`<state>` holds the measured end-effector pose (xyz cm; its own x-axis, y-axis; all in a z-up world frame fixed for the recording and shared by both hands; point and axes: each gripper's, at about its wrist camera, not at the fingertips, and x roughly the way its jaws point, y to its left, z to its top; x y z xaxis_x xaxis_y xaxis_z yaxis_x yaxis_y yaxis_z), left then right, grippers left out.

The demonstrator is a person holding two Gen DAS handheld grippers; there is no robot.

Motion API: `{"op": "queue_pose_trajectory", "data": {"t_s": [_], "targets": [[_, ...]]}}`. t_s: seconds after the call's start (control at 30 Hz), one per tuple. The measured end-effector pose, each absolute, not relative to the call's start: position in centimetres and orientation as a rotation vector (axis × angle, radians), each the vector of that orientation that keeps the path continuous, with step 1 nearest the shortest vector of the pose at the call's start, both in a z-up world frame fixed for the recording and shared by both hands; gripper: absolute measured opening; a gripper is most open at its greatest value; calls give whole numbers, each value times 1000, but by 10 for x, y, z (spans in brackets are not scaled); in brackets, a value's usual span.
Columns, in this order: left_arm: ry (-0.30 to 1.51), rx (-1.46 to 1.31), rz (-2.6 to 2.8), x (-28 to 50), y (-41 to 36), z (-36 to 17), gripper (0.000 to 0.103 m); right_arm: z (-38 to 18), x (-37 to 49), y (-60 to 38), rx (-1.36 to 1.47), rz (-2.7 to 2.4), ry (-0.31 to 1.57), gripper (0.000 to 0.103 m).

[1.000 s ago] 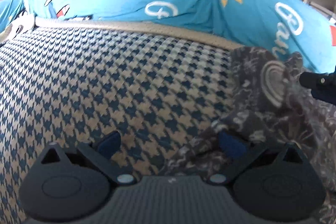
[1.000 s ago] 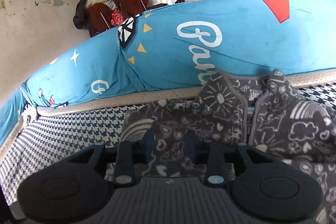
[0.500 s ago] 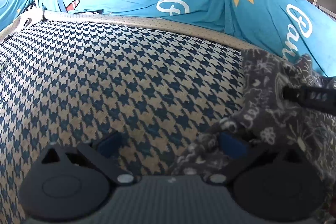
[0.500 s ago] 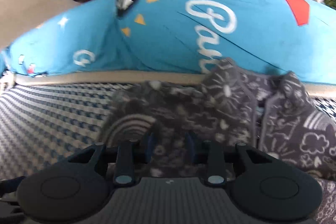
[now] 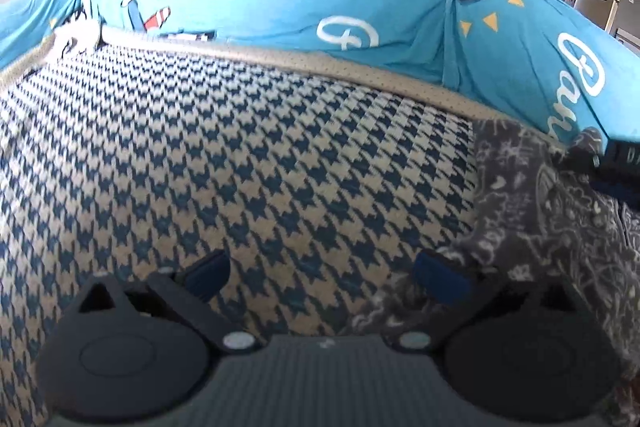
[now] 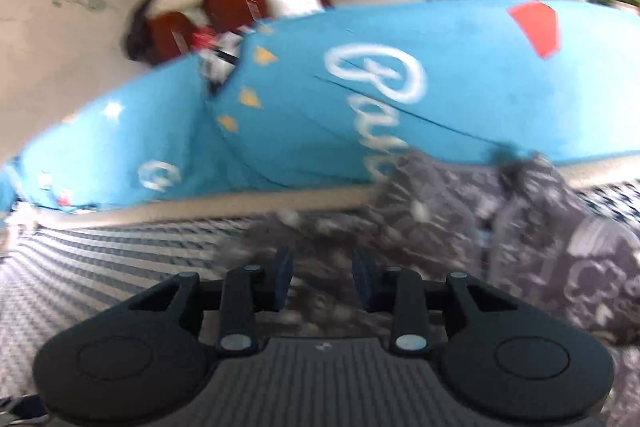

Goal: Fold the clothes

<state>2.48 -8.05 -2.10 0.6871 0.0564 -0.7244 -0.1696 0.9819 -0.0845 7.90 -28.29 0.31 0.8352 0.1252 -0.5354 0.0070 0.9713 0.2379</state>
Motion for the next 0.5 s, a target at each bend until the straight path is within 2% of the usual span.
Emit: {"op": "queue_pose_trajectory", "data": {"t_s": [0.27,0.5], "targets": [[845,-173,166,27,-72,-27,103,-6,82,-246,123,260,640,30],[847,-186,168,25,-70,-25,103,-27,95,-237,76,198,662,29]]}}
